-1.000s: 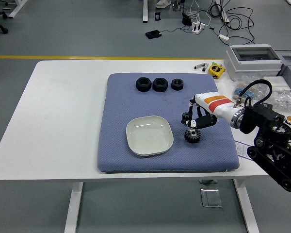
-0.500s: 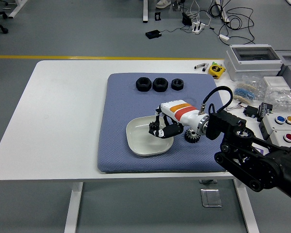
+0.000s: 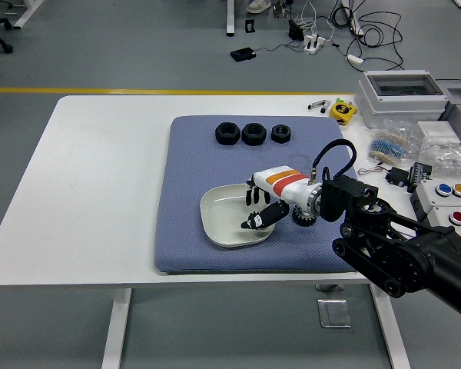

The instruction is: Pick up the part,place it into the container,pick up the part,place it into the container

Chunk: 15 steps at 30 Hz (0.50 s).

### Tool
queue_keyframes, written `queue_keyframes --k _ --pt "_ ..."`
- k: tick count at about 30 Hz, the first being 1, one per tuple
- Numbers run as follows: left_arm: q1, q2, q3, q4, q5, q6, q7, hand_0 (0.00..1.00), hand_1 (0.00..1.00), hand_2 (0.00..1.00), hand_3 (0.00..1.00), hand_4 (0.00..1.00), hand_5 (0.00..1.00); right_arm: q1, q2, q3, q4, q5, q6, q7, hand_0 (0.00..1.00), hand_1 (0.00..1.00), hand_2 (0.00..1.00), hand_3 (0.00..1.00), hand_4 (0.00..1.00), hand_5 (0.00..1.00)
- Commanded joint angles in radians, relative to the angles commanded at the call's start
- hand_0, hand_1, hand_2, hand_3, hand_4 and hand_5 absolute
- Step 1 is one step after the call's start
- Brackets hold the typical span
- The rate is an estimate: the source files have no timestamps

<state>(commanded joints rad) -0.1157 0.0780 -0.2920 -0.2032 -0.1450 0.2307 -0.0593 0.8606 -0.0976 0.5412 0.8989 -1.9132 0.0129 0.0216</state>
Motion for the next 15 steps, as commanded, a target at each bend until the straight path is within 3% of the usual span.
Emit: queue_keyframes --k 3,8,9,10,14,15 --pt "0.000 -0.001 0.000 0.000 -0.001 0.000 0.000 0.721 0.623 0.727 0.594 0.616 0.597 -0.004 -0.013 0.020 0.023 -0.001 -0.004 -0.001 0.319 0.514 0.587 0.557 0.998 0.406" --pt "-0.001 0.001 0.003 0.001 -0.002 0.000 0.000 0.721 0.623 0.727 0.594 0.616 0.597 -0.020 -0.060 0.078 0.118 -0.021 0.004 -0.016 0.319 0.514 0.587 0.557 0.998 0.406" --pt "-0.002 0.000 0.001 0.001 -0.002 0.001 0.000 0.719 0.619 0.727 0.595 0.616 0.597 -0.024 -0.072 0.089 0.138 -0.028 0.011 -0.022 0.287 0.452 0.531 0.541 0.998 0.401" --pt "-0.001 0.000 0.001 0.002 -0.003 0.001 -0.001 0.719 0.619 0.727 0.595 0.616 0.597 -0.027 -0.085 0.099 0.156 -0.035 0.022 -0.030 0.287 0.452 0.531 0.541 0.998 0.401" --pt "-0.003 0.000 0.002 0.003 -0.004 0.003 -0.002 0.719 0.619 0.727 0.595 0.616 0.597 -0.035 -0.127 0.116 0.169 -0.068 0.042 -0.030 0.287 0.452 0.531 0.541 0.998 0.401" --pt "-0.003 0.000 0.002 0.003 -0.003 0.003 -0.001 0.718 0.617 0.726 0.593 0.616 0.595 -0.039 -0.137 0.122 0.161 -0.080 0.039 -0.021 0.350 0.534 0.623 0.579 0.998 0.411"
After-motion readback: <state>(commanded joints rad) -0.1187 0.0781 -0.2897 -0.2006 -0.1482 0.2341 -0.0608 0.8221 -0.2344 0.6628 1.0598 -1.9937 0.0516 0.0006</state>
